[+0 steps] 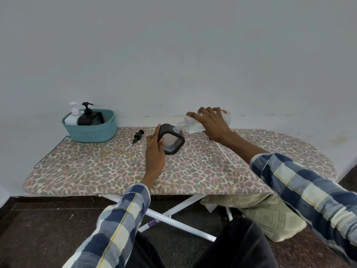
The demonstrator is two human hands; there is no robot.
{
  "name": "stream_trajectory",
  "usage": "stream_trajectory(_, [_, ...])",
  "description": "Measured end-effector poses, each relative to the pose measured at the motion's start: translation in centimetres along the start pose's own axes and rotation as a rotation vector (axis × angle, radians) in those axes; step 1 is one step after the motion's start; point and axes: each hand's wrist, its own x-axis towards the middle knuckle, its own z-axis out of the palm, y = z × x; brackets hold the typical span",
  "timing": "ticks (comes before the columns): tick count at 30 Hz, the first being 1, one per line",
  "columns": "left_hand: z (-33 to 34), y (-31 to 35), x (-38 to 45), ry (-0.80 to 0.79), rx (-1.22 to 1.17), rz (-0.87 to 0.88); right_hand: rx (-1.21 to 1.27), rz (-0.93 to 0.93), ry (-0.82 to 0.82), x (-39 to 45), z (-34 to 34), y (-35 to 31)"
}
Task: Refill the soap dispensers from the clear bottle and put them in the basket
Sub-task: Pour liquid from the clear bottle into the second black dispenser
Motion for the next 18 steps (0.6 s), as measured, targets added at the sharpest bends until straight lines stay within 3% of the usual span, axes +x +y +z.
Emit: stream_trajectory(18, [0.0, -0.09, -0.01, 0.004, 0.011, 0.017, 0.011, 0.002, -0.003, 0.04, -0.03, -0.1])
